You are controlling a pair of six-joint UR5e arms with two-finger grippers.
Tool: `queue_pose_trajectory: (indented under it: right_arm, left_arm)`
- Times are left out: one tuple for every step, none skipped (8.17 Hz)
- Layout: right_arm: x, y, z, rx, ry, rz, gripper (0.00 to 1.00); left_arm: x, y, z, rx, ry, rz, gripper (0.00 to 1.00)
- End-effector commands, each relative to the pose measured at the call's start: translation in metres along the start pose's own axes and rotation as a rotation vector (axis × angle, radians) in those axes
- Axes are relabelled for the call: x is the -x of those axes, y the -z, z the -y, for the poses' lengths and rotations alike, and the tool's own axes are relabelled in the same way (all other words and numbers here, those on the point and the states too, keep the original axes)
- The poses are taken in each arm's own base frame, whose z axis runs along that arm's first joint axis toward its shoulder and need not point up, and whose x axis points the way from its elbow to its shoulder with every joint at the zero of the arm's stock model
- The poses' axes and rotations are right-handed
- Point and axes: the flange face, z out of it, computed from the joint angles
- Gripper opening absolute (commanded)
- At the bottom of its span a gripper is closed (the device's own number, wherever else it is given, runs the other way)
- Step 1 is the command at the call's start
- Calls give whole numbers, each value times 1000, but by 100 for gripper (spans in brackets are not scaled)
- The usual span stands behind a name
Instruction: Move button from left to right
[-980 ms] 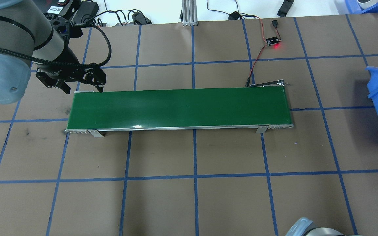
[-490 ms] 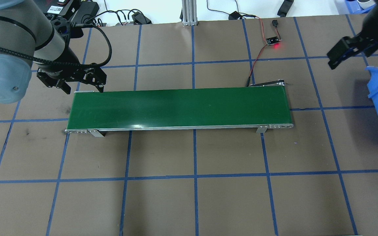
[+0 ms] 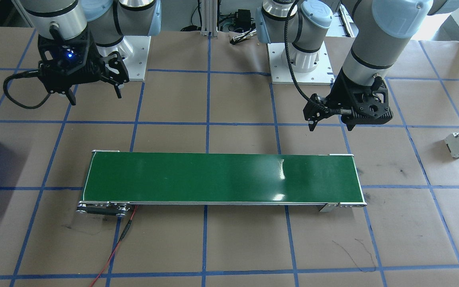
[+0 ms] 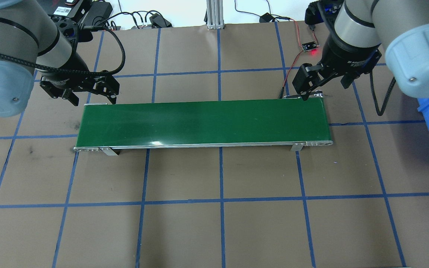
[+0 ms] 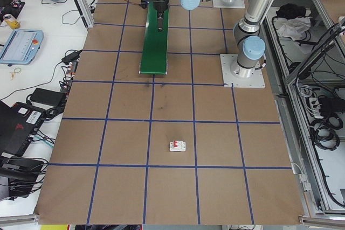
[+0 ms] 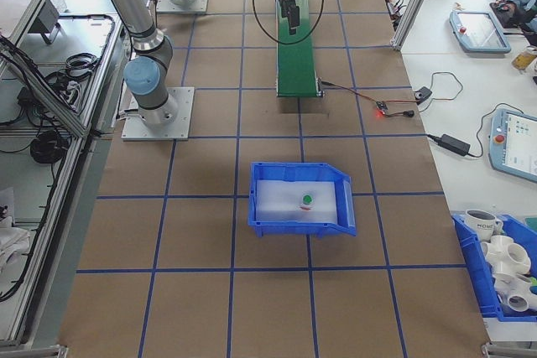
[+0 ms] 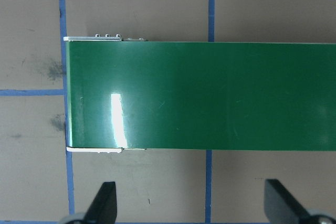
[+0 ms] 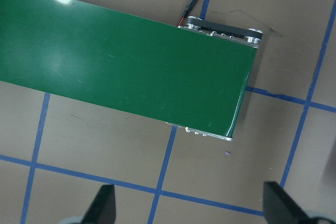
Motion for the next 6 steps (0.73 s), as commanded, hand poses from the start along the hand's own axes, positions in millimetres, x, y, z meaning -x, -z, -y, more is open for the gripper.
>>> queue_pose_trajectory:
  right_arm:
    - [11,-3,0,15,8,0,100]
    - [11,-3,0,15,8,0,100]
    - [11,3,-1,3,6,-2,100]
    - [11,5,-3,-2,6,-3,100]
    - [11,6,-3,-3,6,-6,100]
    - [11,6,-3,-4,6,-5,100]
  left_arm:
    - [0,2,0,-8,5,0,100]
    - [0,0,0,-4,3,-2,100]
    - [0,1,0,-5,2,-1,100]
    - [0,0,1,-3,2,-1,100]
    - [0,0,1,-3,2,-1,100]
    - [2,1,2,-6,3,0,100]
